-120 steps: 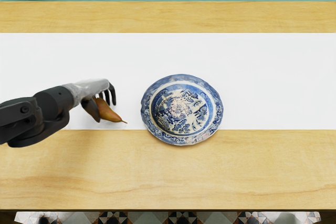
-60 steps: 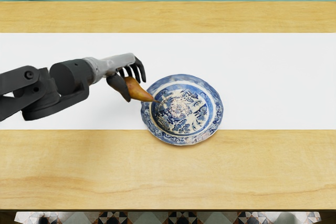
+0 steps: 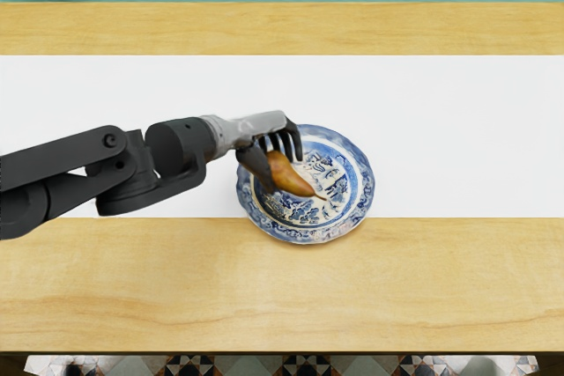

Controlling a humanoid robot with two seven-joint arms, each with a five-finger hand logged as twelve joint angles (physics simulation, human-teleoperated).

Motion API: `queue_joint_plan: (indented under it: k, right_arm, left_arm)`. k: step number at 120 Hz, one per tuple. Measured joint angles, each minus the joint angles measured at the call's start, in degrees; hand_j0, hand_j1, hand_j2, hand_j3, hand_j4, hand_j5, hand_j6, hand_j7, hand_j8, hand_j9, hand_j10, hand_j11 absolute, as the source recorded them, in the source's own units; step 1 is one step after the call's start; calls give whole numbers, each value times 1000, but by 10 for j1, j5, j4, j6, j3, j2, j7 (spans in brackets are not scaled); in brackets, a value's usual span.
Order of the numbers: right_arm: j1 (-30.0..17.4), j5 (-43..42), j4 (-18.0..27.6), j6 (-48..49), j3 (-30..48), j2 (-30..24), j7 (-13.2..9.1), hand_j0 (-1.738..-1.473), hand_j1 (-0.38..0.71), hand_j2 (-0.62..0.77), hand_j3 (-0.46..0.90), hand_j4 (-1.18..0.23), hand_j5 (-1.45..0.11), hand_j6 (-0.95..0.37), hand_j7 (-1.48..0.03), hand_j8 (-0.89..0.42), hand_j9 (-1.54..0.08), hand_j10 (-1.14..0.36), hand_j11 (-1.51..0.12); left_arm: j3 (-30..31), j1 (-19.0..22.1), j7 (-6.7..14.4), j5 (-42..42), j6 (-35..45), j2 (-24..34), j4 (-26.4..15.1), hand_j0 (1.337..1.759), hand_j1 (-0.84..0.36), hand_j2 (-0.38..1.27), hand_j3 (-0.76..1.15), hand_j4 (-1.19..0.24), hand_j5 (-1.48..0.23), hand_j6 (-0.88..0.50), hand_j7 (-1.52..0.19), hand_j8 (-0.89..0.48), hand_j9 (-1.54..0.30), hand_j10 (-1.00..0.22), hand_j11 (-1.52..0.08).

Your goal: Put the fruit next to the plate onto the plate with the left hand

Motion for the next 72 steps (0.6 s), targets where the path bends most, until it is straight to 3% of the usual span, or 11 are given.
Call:
queue_joint_plan:
  k: [14,31,46,58,72]
  right_arm:
    - [0,0,0,0,0,0,0,-1658,-322,-4,0,-22,-29,-22,-29,-22,-29,-22,-29]
    - [0,0,0,0,0,0,0,-1658,-322,-5,0,-22,-29,-22,-29,-22,-29,-22,-29]
    - [0,0,0,0,0,0,0,-1658,-322,-5,0,-22,-29,-22,-29,-22,-29,-22,-29]
    - [0,0,0,0,0,0,0,-1658,-322,-5,0,-22,-29,-22,-29,-22,-29,-22,-29]
    - [0,0,0,0,0,0,0,-1658,-322,-5,0,-22,-29,-22,-29,-22,-29,-22,-29]
  left_arm:
    - [0,-2,0,1,1,-14,9,1658,-272,349,0,-573,-770,-538,-745,-506,-750,-623,-755]
    - [-3,-4,0,0,2,-30,22,1658,-2,182,0,-321,-430,-304,-418,-288,-420,-340,-422]
    - [-12,-6,0,-6,2,-33,27,1658,153,101,0,-180,-240,-171,-234,-163,-235,-190,-236]
    - [-47,-7,0,-49,-31,-20,28,1658,224,63,0,-115,-153,-110,-149,-105,-150,-122,-150]
    - [-110,-4,0,-150,-110,37,29,1658,273,37,0,-71,-93,-68,-91,-65,-91,-74,-91]
